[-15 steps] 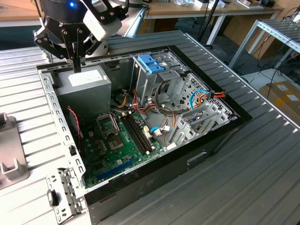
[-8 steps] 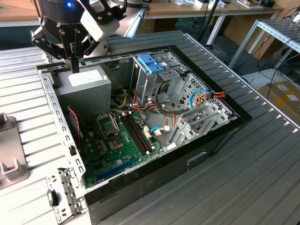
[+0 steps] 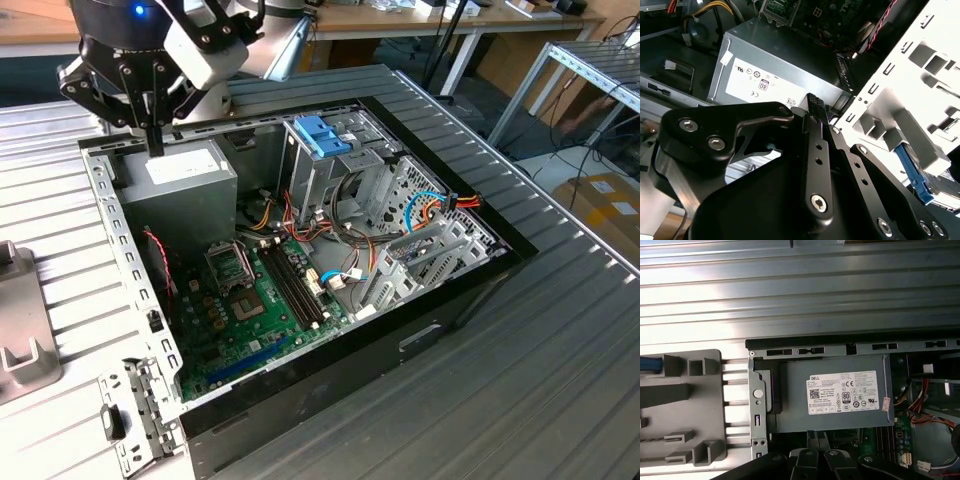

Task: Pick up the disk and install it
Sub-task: 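Reach for the disk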

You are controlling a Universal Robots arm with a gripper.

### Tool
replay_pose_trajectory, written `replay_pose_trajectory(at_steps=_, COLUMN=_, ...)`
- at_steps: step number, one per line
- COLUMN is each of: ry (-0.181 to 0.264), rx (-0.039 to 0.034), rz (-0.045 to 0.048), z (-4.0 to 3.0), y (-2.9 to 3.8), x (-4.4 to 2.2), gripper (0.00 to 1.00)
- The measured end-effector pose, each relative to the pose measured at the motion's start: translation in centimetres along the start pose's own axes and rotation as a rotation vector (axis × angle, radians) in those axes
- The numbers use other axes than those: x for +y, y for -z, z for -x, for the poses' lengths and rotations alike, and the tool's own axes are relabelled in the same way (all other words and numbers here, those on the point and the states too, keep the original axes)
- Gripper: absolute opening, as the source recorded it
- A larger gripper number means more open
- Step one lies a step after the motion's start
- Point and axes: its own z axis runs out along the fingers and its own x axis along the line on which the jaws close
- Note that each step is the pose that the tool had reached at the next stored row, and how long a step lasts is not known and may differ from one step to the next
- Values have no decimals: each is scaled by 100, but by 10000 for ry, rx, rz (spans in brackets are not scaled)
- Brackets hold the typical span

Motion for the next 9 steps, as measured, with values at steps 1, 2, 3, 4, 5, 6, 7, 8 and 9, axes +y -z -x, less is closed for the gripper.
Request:
replay_pose_trajectory(at_steps=1, ry=0, rx=0, rz=0, z=-11, y=0, x=-1, gripper=10)
replay_pose_trajectory(at_steps=2, ry=0, rx=0, rz=0, z=-17, y=0, x=-1, gripper=10)
replay_pose_trajectory(at_steps=3, ry=0, rx=0, rz=0, z=-23, y=0, x=-2, gripper=10)
replay_pose_trajectory(at_steps=4, ry=0, rx=0, rz=0, z=-34, y=1, x=-3, gripper=10)
replay_pose_trajectory(at_steps=5, ry=0, rx=0, rz=0, z=-41, y=1, x=-3, gripper=10)
replay_pose_trajectory(at_steps=6, ry=0, rx=0, rz=0, z=-46, y=1, x=-3, gripper=10)
replay_pose_trajectory(at_steps=7, ry=0, rx=0, rz=0, z=-52, y=1, x=-4, gripper=10)
replay_pose_trajectory(at_steps=8, ry=0, rx=0, rz=0, z=-59, y=2, x=-4, gripper=10)
replay_pose_trajectory(at_steps=9, ry=0, rx=0, rz=0, z=-65, y=2, x=-5, gripper=10)
